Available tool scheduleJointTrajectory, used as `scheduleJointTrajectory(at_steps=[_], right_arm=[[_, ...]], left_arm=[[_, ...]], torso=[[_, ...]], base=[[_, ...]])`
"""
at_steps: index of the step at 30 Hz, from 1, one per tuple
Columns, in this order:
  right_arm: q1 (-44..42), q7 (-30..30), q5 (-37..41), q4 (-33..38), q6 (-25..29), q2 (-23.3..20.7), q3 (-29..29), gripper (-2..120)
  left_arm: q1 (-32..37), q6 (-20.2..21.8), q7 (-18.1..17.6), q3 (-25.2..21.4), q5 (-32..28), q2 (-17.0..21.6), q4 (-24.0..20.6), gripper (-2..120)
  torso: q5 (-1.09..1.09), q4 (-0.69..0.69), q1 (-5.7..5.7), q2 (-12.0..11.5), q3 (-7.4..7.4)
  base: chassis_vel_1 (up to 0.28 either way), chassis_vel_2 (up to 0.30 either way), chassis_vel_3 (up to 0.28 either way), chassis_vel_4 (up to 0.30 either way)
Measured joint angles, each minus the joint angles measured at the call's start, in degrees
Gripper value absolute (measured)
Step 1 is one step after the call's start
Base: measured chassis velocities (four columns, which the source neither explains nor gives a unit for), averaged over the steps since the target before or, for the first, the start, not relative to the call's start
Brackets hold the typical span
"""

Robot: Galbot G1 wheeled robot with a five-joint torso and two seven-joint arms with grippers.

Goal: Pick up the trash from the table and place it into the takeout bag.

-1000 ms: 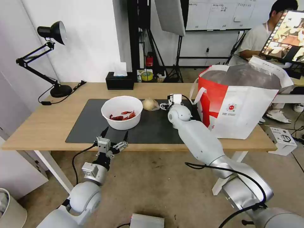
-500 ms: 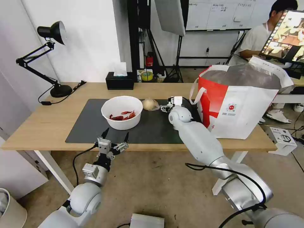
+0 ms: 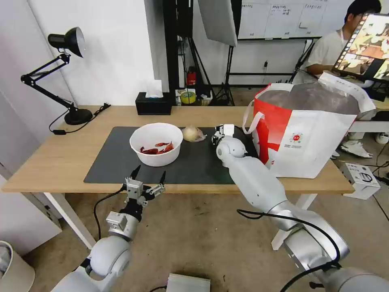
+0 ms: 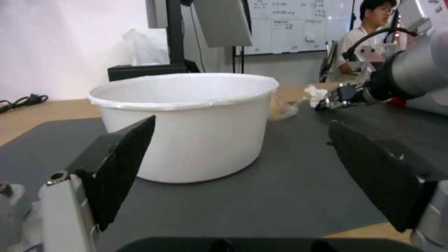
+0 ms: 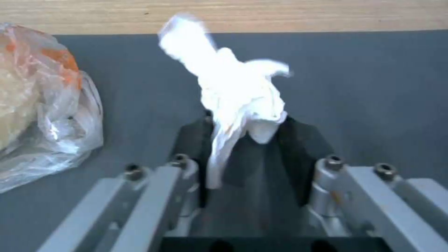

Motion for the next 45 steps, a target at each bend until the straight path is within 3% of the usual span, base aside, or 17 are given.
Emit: scheduleJointTrajectory(at_steps=[5, 7, 10, 13, 19, 22, 30, 33, 36, 39, 45], right_arm=[[-0.11, -0.05, 0.06, 0.52, 0.05, -0.20, -0.01, 22], [-0.83, -0.11, 0.05, 2.21, 0.39, -0.89, -0.19, 8], [-1.84, -0.07, -0.06, 4.48, 0.57, -2.03, -0.55, 0], [-2.53, -0.01, -0.09, 6.56, 0.59, -3.13, -0.95, 0], [-5.98, 0.96, 1.30, 17.81, -0.21, -8.76, -3.16, 0], [-8.91, 2.26, 4.39, 29.53, -2.06, -13.13, -3.70, 0], [-11.55, 3.81, 7.10, 43.82, -3.78, -18.24, -3.01, 0], [-12.18, 4.41, 7.18, 51.46, -4.38, -22.22, -0.44, 0], [-12.32, 4.57, 7.26, 53.26, -4.52, -23.59, 0.77, 0], [-12.42, 5.68, 9.91, 57.43, -5.12, -28.10, 5.88, 0], [-10.50, 8.74, 16.60, 58.94, -6.22, -34.46, 12.31, 0]], left_arm=[[-0.08, -0.02, 0.01, 0.18, 0.00, -0.11, 0.05, 100], [-0.10, -0.06, 0.02, 0.39, 0.12, -0.25, 0.12, 100], [-0.07, -0.10, 0.03, 0.49, 0.24, -0.26, 0.13, 100], [-0.04, -0.12, 0.03, 0.50, 0.26, -0.25, 0.10, 100], [0.43, -0.14, 0.03, 0.49, 0.32, -0.08, -0.27, 100], [1.22, -0.15, 0.03, 0.31, 0.44, -0.02, -0.75, 100], [2.59, 0.04, -0.03, 0.12, 0.88, -0.14, -1.54, 100], [3.23, 0.24, -0.13, -0.29, 1.22, -0.14, -2.20, 100], [3.49, 0.28, -0.15, -0.49, 1.30, -0.14, -2.36, 100], [4.30, 0.31, -0.19, -0.94, 1.69, -0.23, -2.68, 100], [4.60, 0.34, -0.21, -0.61, 2.01, -0.75, -2.77, 100]], torso=[[0.00, -0.01, 0.00, 0.00, 0.01], [0.00, -0.01, 0.00, 0.00, 0.01], [0.00, 0.00, 0.00, 0.00, 0.01], [0.01, -0.01, 0.00, 0.00, 0.01], [0.01, -0.01, 0.00, 0.00, 0.00], [0.01, -0.01, 0.00, 0.00, 0.00], [0.01, 0.00, -0.01, 0.00, -0.01], [0.01, 0.00, -0.01, 0.00, -0.01], [0.01, 0.00, -0.01, 0.00, 0.00], [0.01, -0.01, -0.01, 0.01, -0.01], [0.02, -0.02, -0.01, 0.01, 0.00]], base=[[0.000, 0.000, 0.000, 0.000], [0.000, 0.000, 0.000, 0.000], [0.000, 0.000, 0.000, 0.000], [0.000, 0.000, 0.000, 0.000], [0.000, 0.000, 0.000, 0.000], [0.000, 0.000, 0.000, 0.000], [0.000, 0.000, 0.000, 0.000], [0.000, 0.000, 0.000, 0.000], [0.000, 0.000, 0.000, 0.000], [0.000, 0.000, 0.000, 0.000], [0.000, 0.000, 0.000, 0.000]])
